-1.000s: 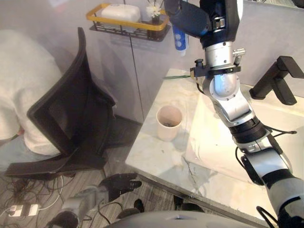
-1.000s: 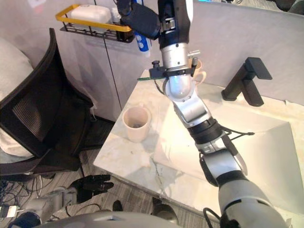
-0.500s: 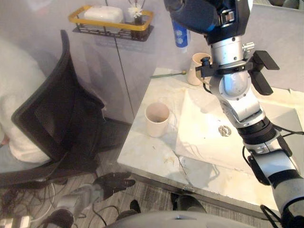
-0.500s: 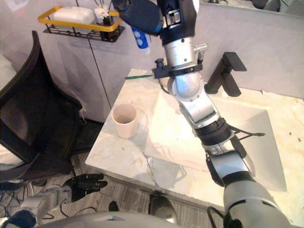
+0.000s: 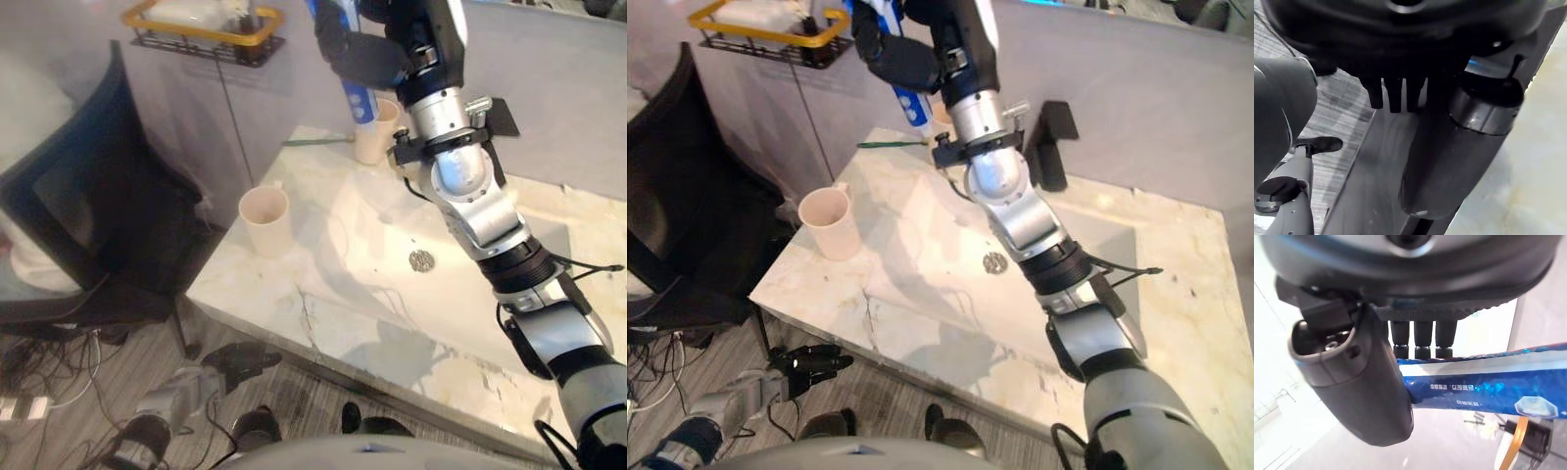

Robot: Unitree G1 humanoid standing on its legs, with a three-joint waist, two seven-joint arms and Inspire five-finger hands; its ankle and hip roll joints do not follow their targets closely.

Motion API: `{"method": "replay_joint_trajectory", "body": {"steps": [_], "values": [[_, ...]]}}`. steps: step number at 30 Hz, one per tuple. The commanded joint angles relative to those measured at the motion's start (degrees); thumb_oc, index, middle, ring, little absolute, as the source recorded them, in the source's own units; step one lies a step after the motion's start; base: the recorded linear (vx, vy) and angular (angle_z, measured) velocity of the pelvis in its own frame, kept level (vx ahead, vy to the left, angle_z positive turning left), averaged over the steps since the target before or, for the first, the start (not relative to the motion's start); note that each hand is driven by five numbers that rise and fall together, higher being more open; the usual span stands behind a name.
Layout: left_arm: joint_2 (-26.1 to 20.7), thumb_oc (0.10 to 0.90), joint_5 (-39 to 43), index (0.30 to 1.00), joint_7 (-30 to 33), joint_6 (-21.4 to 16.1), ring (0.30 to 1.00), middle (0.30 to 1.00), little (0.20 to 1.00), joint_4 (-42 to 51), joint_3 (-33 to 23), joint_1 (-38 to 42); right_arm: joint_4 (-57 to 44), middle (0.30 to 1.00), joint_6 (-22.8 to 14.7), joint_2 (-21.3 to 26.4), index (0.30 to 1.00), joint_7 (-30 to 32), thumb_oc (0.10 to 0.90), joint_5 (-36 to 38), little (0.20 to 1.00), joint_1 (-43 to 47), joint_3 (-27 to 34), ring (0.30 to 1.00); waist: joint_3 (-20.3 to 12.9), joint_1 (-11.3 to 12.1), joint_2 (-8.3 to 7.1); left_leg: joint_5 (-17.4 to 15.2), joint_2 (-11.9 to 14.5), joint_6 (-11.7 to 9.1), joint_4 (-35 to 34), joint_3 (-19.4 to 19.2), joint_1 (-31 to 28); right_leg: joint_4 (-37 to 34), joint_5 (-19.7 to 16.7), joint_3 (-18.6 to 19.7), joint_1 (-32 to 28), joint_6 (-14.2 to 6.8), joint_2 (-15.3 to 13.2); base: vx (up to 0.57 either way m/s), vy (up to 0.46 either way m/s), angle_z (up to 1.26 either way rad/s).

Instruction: Organize the bathroom.

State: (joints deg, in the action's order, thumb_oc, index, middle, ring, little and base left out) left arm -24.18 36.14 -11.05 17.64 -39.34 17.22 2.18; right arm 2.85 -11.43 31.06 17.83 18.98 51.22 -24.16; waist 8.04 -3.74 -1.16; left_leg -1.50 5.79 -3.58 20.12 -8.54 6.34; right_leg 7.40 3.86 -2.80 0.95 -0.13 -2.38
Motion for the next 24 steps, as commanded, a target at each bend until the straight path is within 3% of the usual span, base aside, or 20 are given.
{"method": "replay_joint_trajectory", "body": {"steps": [1,2,3,6,11,17,20,24], "values": [[2.6,0.800,4.2,0.900,-5.2,-4.7,0.900,0.900,0.900,3.9,0.5,8.2,1.1,0.300,-5.5,-2.7,0.300,1.6,0.400,-3.2,0.300,12.9,1.7,0.300,-6.7,0.7,-0.24,-1.8,-3.4,0.4,3.8,0.0,-6.0,-1.4,-1.6,0.3,-1.6,-2.0,2.2,-0.13,0.133,0.31],[2.6,0.800,4.3,0.900,-5.3,-4.4,0.900,0.900,0.900,4.0,0.6,8.4,1.1,0.300,-5.2,-2.6,0.300,1.7,0.400,-3.4,0.300,13.0,1.7,0.300,-6.8,0.5,-0.04,-2.0,-3.2,0.4,2.3,0.1,-6.9,-1.3,-1.7,0.2,-1.4,-2.1,2.3,-0.14,0.276,0.39],[2.0,0.800,5.4,0.900,-5.2,-3.2,0.900,0.900,0.900,4.6,1.8,9.1,1.3,0.300,-4.4,-2.5,0.300,2.7,0.400,-4.5,0.300,13.3,1.5,0.300,-7.6,-0.3,1.29,-3.3,-2.8,0.8,-7.0,0.8,-10.9,-0.3,-1.4,-0.2,-0.1,-2.7,2.6,-0.08,0.231,0.51],[2.0,0.800,4.8,0.900,-5.2,-2.1,0.900,0.900,0.900,5.0,3.1,10.2,0.3,0.300,-4.3,-1.5,0.300,4.4,0.400,-4.4,0.300,12.1,2.3,0.300,-7.7,-1.3,1.69,-5.3,-3.4,2.4,-16.1,0.7,-13.4,0.3,-2.5,-0.9,2.1,-4.6,0.8,-0.19,0.325,0.62],[2.9,0.800,4.8,0.900,-4.8,-3.0,0.900,0.900,0.900,5.6,5.9,10.2,-2.1,0.300,-2.5,-3.1,0.300,5.6,0.400,-6.9,0.300,10.5,3.7,0.300,-7.0,-2.4,2.41,-5.7,-5.5,3.9,-18.6,0.5,-14.2,0.2,-6.4,1.7,6.1,-7.7,-2.4,-0.20,0.307,0.03],[2.5,0.800,4.0,0.900,-4.1,-1.7,0.900,0.900,0.900,5.2,7.6,11.1,-4.7,0.300,-1.6,-3.8,0.300,4.5,0.400,-5.7,0.300,8.6,3.6,0.300,-6.3,-2.8,1.57,-4.4,-6.7,4.6,-22.4,-2.3,-15.1,-5.1,-12.8,1.6,7.5,-10.2,-4.1,-0.20,0.171,-0.14],[2.8,0.800,4.6,0.900,0.5,-3.5,0.900,0.900,0.900,3.7,5.7,10.9,-5.6,0.300,-3.9,-5.1,0.300,1.7,0.400,-1.6,0.300,7.4,3.3,0.300,-5.2,-1.5,2.09,-2.6,-5.3,5.2,-24.6,-4.8,-14.8,0.1,-7.9,-2.6,6.7,-9.2,-2.7,-0.30,0.083,-0.60],[4.2,0.800,3.4,0.900,0.9,-5.4,0.900,0.900,0.900,-1.0,2.3,11.2,-3.7,0.300,-6.6,-6.7,0.300,-0.8,0.400,-1.2,0.300,7.3,2.0,0.300,-5.2,1.0,2.71,1.0,-3.3,5.0,-25.0,-7.9,-10.8,7.7,0.7,-6.4,2.0,-7.7,-0.9,-0.27,0.044,-0.80]]}}
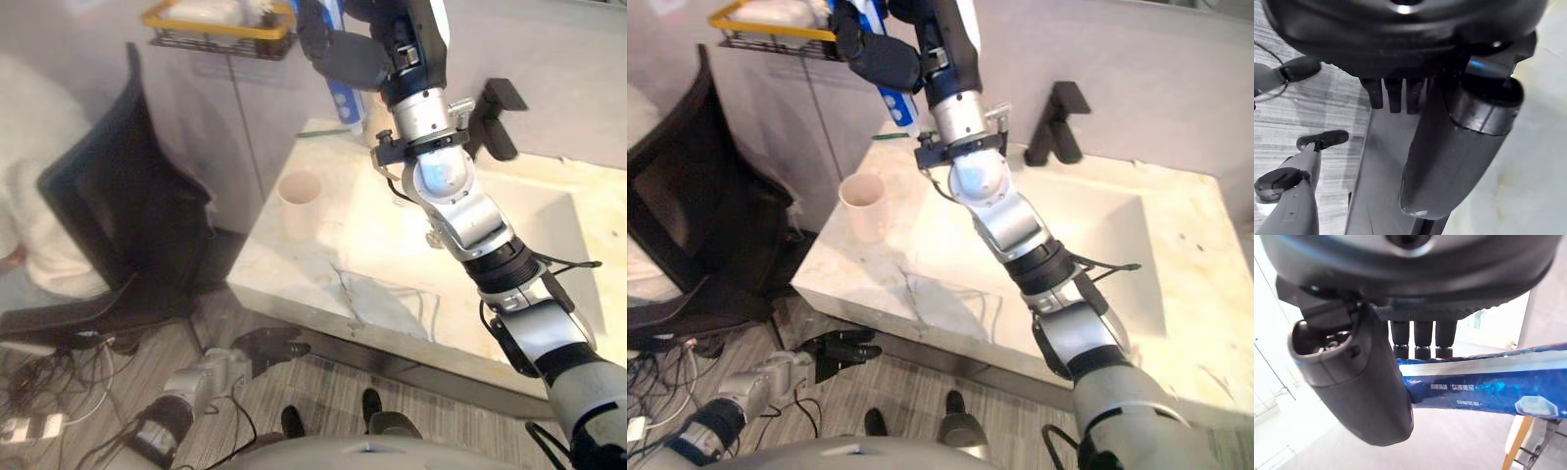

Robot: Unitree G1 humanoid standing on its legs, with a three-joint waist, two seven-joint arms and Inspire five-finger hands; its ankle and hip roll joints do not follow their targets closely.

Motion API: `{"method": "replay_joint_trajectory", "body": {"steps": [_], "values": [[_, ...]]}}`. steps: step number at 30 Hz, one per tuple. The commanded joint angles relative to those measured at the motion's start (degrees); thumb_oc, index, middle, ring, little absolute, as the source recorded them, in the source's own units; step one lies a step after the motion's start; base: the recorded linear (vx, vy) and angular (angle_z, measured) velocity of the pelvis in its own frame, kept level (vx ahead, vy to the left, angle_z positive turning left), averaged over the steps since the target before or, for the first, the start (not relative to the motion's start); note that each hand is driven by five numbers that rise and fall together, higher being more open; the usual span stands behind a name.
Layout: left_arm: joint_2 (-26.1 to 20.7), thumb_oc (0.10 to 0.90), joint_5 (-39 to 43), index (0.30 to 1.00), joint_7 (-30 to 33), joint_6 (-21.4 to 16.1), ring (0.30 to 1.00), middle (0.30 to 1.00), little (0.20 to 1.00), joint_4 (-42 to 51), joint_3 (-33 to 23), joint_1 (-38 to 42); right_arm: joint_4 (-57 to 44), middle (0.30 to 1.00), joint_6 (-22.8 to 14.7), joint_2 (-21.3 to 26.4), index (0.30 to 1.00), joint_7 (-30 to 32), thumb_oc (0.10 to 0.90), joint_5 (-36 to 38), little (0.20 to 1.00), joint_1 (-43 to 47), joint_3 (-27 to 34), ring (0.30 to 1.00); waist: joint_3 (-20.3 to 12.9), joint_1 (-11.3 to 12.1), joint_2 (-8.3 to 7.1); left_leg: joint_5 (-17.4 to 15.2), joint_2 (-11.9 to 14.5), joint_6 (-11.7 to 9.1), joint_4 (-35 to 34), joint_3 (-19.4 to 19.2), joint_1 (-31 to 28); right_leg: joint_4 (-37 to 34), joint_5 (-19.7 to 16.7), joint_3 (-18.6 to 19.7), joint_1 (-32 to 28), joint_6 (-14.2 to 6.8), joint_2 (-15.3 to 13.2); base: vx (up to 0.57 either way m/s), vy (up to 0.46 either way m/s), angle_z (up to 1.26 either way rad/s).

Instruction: Organize the bathroom.

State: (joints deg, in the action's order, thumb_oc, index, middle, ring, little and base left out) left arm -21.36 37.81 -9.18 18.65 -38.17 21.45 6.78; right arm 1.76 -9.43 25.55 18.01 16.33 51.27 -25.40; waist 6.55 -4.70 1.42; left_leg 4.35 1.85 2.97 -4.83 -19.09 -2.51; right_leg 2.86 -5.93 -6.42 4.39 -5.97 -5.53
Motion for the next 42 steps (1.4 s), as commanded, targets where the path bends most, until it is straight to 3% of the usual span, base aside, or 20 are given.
{"method": "replay_joint_trajectory", "body": {"steps": [1,3,4,6,7,12,14,15,17,20,21,22,25,31,35,37,40,42], "values": [[1.8,0.800,1.0,0.900,-1.3,-7.1,0.900,0.900,0.900,-3.3,-2.9,6.2,-2.3,0.300,-9.0,-1.4,0.300,-1.2,0.400,1.7,0.300,7.3,3.0,0.300,-3.9,2.5,-0.13,-4.4,0.7,-1.6,0.1,1.7,-1.0,12.3,11.6,-3.0,-3.2,-1.8,2.5,-0.23,0.023,-0.67],[2.0,0.800,1.0,0.900,-1.0,-7.5,0.900,0.900,0.900,-3.9,-3.3,6.0,-2.2,0.300,-9.0,-1.8,0.300,-1.1,0.400,1.7,0.300,7.3,2.9,0.300,-4.0,2.9,-0.42,-4.3,0.5,-1.6,0.3,1.1,-0.3,12.6,12.0,-3.0,-4.3,-1.8,2.6,-0.14,-0.028,-0.57],[2.6,0.800,1.7,0.900,-0.2,-9.4,0.900,0.900,0.900,-6.0,-5.2,5.0,-1.9,0.300,-9.8,-3.3,0.300,-1.4,0.400,2.1,0.300,7.0,1.7,0.300,-4.6,4.5,-1.37,-3.6,0.1,-1.6,0.4,0.3,2.1,9.4,13.8,-3.3,-8.9,-1.2,3.0,-0.18,-0.089,-0.29],[2.7,0.800,1.5,0.900,0.0,-10.1,0.900,0.900,0.900,-6.9,-5.7,4.7,-1.4,0.300,-10.4,-4.7,0.300,-0.7,0.400,0.9,0.300,6.6,0.7,0.300,-4.7,5.3,-2.01,-3.4,-0.1,-2.1,0.7,-0.5,3.2,6.1,14.9,-3.6,-11.4,-0.5,3.7,-0.14,-0.141,-0.56],[3.4,0.800,1.0,0.900,0.2,-10.9,0.900,0.900,0.900,-8.9,-6.7,4.3,-1.2,0.300,-10.6,-4.8,0.300,-0.1,0.400,1.7,0.300,6.3,0.0,0.300,-4.6,5.7,-2.87,-2.9,-0.7,-2.5,1.2,-0.2,3.6,0.5,13.1,-2.6,-12.0,0.2,5.6,-0.12,-0.178,-0.60],[3.9,0.800,-2.8,0.900,-2.5,-11.5,0.900,0.900,0.900,-8.8,-6.4,0.9,-2.1,0.300,-8.6,-3.4,0.300,-0.8,0.400,4.2,0.300,6.9,0.4,0.300,-3.0,5.7,-3.81,-2.9,-1.2,-4.1,7.6,0.2,5.8,-3.6,9.0,-1.7,-12.1,1.9,6.8,-0.13,-0.049,-0.23],[3.4,0.800,-1.9,0.900,-2.0,-11.4,0.900,0.900,0.900,-7.0,-6.6,-1.0,-2.3,0.300,-8.7,-2.0,0.300,-2.2,0.400,5.5,0.300,6.7,0.8,0.300,-2.4,6.6,-4.31,-4.8,-2.0,-4.1,11.6,5.8,6.7,-3.1,8.4,-0.3,-11.6,2.4,6.1,-0.13,0.075,0.01],[3.4,0.800,-1.9,0.900,-2.1,-11.5,0.900,0.900,0.900,-6.8,-6.7,-1.2,-2.2,0.300,-8.7,-1.8,0.300,-2.4,0.400,5.8,0.300,6.7,0.7,0.300,-2.4,6.6,-4.36,-5.2,-2.1,-4.0,12.0,6.2,6.6,-3.0,8.5,-0.2,-11.5,2.4,6.1,-0.16,0.102,-0.26],[3.8,0.800,-2.5,0.900,-2.4,-11.7,0.900,0.900,0.900,-5.8,-7.5,-2.0,-1.1,0.300,-7.8,-1.4,0.300,-4.8,0.400,7.5,0.300,7.6,0.8,0.300,-2.0,6.3,-5.75,-8.2,-0.2,-4.4,22.0,7.2,6.2,-2.4,7.2,0.5,-10.0,3.4,4.5,-0.15,0.090,-0.37],[4.1,0.800,-3.2,0.900,-2.7,-10.3,0.900,0.900,0.900,-5.3,-8.0,-1.1,-0.8,0.300,-7.2,-0.8,0.300,-6.1,0.400,9.2,0.300,8.2,1.0,0.300,-2.3,5.3,-6.49,-8.8,2.2,-4.3,25.4,8.1,4.5,-1.4,6.4,0.5,-8.0,3.4,3.4,-0.10,0.146,-0.15],[4.1,0.800,-3.0,0.900,-2.5,-9.4,0.900,0.900,0.900,-5.5,-7.8,0.3,-0.7,0.300,-6.7,-0.2,0.300,-6.3,0.400,9.4,0.300,8.3,1.2,0.300,-2.8,4.3,-5.84,-9.0,3.6,-4.7,21.8,9.7,1.0,-0.7,6.3,0.3,-7.2,2.9,3.3,-0.03,0.307,0.11],[4.2,0.800,-2.1,0.900,-2.0,-8.8,0.900,0.900,0.900,-5.8,-7.2,1.6,0.0,0.300,-7.2,-0.2,0.300,-6.2,0.400,9.0,0.300,8.4,1.3,0.300,-3.8,3.6,-4.75,-9.2,3.4,-5.2,14.8,10.4,-2.2,-0.3,6.2,-0.3,-6.0,2.3,3.3,-0.01,0.368,0.22],[5.0,0.800,-2.0,0.900,-1.2,-8.2,0.900,0.900,0.900,-6.0,-5.2,2.8,-1.1,0.300,-6.5,0.3,0.300,-4.5,0.400,7.8,0.300,8.1,2.0,0.300,-4.7,2.2,-2.90,-8.3,3.6,-5.5,5.6,8.7,-6.2,0.4,6.0,-1.8,-4.9,1.0,2.3,-0.01,0.287,0.31],[4.8,0.800,-1.8,0.900,-1.0,-9.9,0.900,0.900,0.900,-7.1,-3.0,1.3,-4.7,0.300,-3.1,0.8,0.300,-2.2,0.400,8.8,0.300,7.1,3.6,0.300,-5.2,1.2,-1.46,-7.1,1.8,-4.8,-0.1,7.8,-7.1,-0.3,3.7,-1.2,-3.4,-2.3,-0.8,0.00,0.276,0.27],[4.3,0.800,-2.7,0.900,-1.5,-9.9,0.900,0.900,0.900,-8.5,-3.3,1.7,-5.9,0.300,-1.5,0.3,0.300,-2.1,0.400,6.7,0.300,5.9,4.4,0.300,-5.4,0.9,-1.20,-7.3,0.4,-3.8,-0.2,7.5,-6.2,0.7,2.6,-0.5,-2.1,-3.1,-2.5,0.01,0.206,0.09],[3.7,0.800,-2.4,0.900,-1.5,-9.8,0.900,0.900,0.900,-8.5,-2.9,2.2,-5.7,0.300,0.0,0.1,0.300,-0.8,0.400,6.3,0.300,5.3,4.8,0.300,-5.3,0.9,-0.81,-7.3,-0.3,-3.2,-0.2,7.0,-5.7,3.6,2.1,0.1,-1.1,-2.9,-3.9,0.01,0.214,0.03],[3.4,0.800,-2.3,0.900,-0.7,-9.6,0.900,0.900,0.900,-8.6,-2.5,3.3,-7.3,0.300,-2.1,0.3,0.300,-1.8,0.400,6.1,0.300,3.4,5.4,0.300,-4.5,1.0,-0.33,-7.4,-0.9,-2.3,-0.2,6.7,-5.3,13.3,-1.6,-0.7,2.3,-2.7,-6.5,0.03,0.162,-0.08],[2.9,0.800,-2.3,0.900,-0.6,-8.3,0.900,0.900,0.900,-7.6,-2.5,4.1,-8.4,0.300,-1.8,0.3,0.300,-2.1,0.400,9.3,0.300,2.6,5.7,0.300,-4.0,0.8,-0.01,-7.6,-0.7,-2.0,-0.2,6.1,-5.7,17.4,-1.3,-0.8,4.1,-2.6,-5.8,0.15,0.116,-0.06]]}}
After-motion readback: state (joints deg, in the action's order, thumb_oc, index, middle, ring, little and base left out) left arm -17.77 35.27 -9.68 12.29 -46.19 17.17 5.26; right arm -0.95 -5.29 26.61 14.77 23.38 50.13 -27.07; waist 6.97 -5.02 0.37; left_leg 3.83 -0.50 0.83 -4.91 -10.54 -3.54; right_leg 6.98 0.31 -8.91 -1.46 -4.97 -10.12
